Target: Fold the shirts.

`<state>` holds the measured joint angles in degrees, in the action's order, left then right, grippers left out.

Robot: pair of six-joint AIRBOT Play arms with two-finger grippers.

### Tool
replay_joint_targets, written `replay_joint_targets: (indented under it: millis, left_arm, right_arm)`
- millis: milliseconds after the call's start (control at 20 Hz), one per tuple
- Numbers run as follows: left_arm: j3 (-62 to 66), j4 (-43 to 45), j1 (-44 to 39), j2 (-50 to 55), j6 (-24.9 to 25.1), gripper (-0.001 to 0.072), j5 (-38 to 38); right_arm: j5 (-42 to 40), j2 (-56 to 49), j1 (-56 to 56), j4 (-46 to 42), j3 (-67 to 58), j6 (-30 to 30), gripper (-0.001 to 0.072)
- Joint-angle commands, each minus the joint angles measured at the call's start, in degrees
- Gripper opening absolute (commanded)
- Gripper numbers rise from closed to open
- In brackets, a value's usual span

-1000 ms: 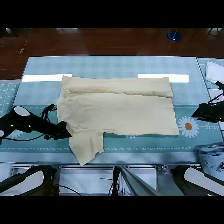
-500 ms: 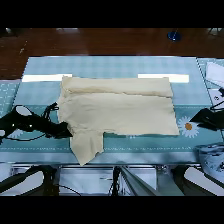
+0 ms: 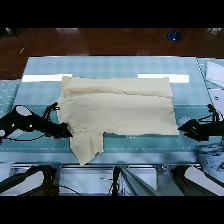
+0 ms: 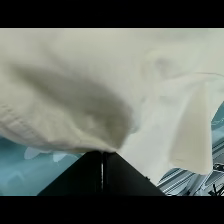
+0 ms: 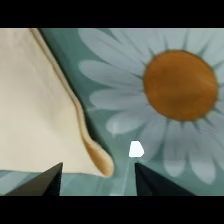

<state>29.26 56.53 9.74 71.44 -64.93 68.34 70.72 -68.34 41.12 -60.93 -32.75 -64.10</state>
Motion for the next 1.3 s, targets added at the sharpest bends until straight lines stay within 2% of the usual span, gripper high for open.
replay_joint_targets:
  millis: [0, 50, 100, 200, 250, 350, 500, 650, 750, 900, 1050, 1250]
  left_arm:
    - [0.04, 0.02, 0.00, -0.04, 0.42, 0.0028, -0.48]
    - [0.04, 0.02, 0.00, -0.04, 0.42, 0.0028, -0.44]
    - [0.04, 0.02, 0.00, -0.04, 0.39, 0.0028, -0.42]
    - [0.07, 0.00, 0.00, -0.04, 0.37, 0.0028, -0.35]
    - [0.11, 0.02, 0.00, -0.04, 0.42, 0.0028, -0.37]
    - [0.98, -0.22, 0.00, -0.70, 0.44, 0.0027, -0.24]
    - [6.03, -3.23, 0.00, -6.91, 0.44, 0.0025, -0.24]
    - [12.87, -7.13, -0.13, -14.49, 0.42, 0.0026, -4.92]
    - [15.61, -7.39, -0.02, -15.13, 0.17, 0.0026, -9.53]
    - [17.46, -14.84, -0.24, -11.08, 2.03, 0.0026, -11.65]
    - [21.14, -17.81, -0.24, -4.68, 3.48, 0.0026, -13.81]
    - [30.49, -18.49, -0.24, 4.26, 5.14, 0.0027, -13.88]
  right_arm:
    - [-6.10, -2.95, -1.22, 5.11, 2.45, 0.35, 0.0537]
    - [-5.99, -4.57, -2.62, 5.55, 2.82, 0.13, 0.0531]
    - [-5.20, -6.25, -4.50, 5.75, 2.89, -0.11, 0.0447]
    - [-4.00, -7.23, -7.23, 5.77, 2.84, -0.07, 0.0152]
    - [-3.23, -6.54, -7.76, 6.19, 2.49, 0.17, 0.0057]
    - [-0.72, -2.84, -7.74, 7.89, 0.72, 1.70, 0.0016]
    - [2.60, 7.32, -7.74, 11.30, -4.70, 2.29, 0.0015]
    - [-0.59, 13.70, -7.78, 19.06, -9.60, 2.14, 0.0015]
    - [-5.11, 13.62, -7.80, 26.56, -11.17, 2.51, 0.0014]
    - [-9.05, 11.04, -7.80, 31.19, -11.58, 3.61, 0.0014]
    - [-11.50, 6.97, -9.03, 32.76, -11.58, 5.11, 0.0014]
    - [-19.56, -0.81, -16.63, 32.44, -15.63, 6.10, 0.0014]
